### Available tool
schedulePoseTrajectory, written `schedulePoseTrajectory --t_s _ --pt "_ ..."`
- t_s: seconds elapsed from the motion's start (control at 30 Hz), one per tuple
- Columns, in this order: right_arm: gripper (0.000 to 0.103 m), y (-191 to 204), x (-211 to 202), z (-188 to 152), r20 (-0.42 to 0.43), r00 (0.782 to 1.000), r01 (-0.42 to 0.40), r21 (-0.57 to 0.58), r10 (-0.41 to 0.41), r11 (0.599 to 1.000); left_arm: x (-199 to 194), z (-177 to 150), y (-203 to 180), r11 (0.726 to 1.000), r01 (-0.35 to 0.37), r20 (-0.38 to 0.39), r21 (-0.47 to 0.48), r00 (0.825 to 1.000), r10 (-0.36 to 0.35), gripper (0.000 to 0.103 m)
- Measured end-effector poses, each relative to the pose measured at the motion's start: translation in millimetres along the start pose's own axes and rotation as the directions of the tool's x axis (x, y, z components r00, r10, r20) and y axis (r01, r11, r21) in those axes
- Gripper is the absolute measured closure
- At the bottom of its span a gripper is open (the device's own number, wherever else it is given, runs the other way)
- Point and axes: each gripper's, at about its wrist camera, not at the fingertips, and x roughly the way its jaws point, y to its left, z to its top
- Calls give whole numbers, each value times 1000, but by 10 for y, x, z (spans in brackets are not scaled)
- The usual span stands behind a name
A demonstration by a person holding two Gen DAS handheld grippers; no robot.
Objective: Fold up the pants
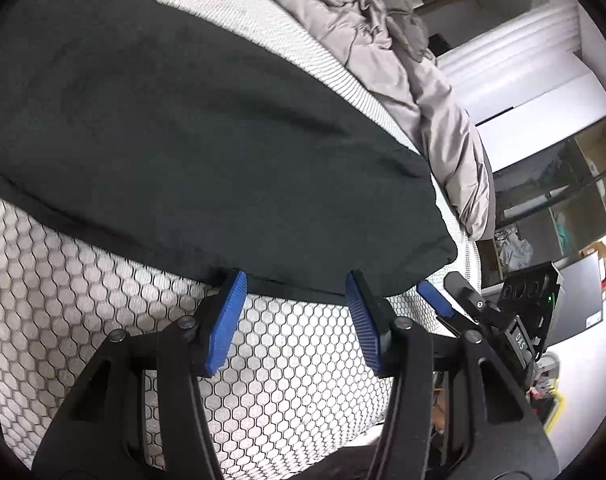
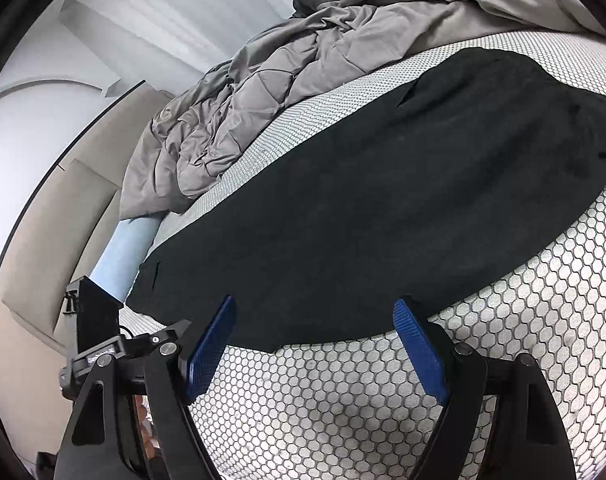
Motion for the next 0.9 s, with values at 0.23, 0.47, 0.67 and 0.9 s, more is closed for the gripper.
schedulePoseTrajectory --t_s 0.23,0.47,0.67,0.9 --pt "20 95 153 -8 -52 997 -58 -10 58 998 130 2 -7 1000 3 -65 -19 998 -5 55" --pt "20 266 327 -92 -111 987 -119 -32 115 992 34 132 216 996 4 38 -91 999 0 55" --pt "20 281 370 -125 -123 987 -111 -36 105 993 89 132 295 996 -40 11 -78 999 41 55" --pt "20 240 361 -77 -110 989 -103 -21 100 994 212 173 304 992 -5 1 -124 1000 5 55"
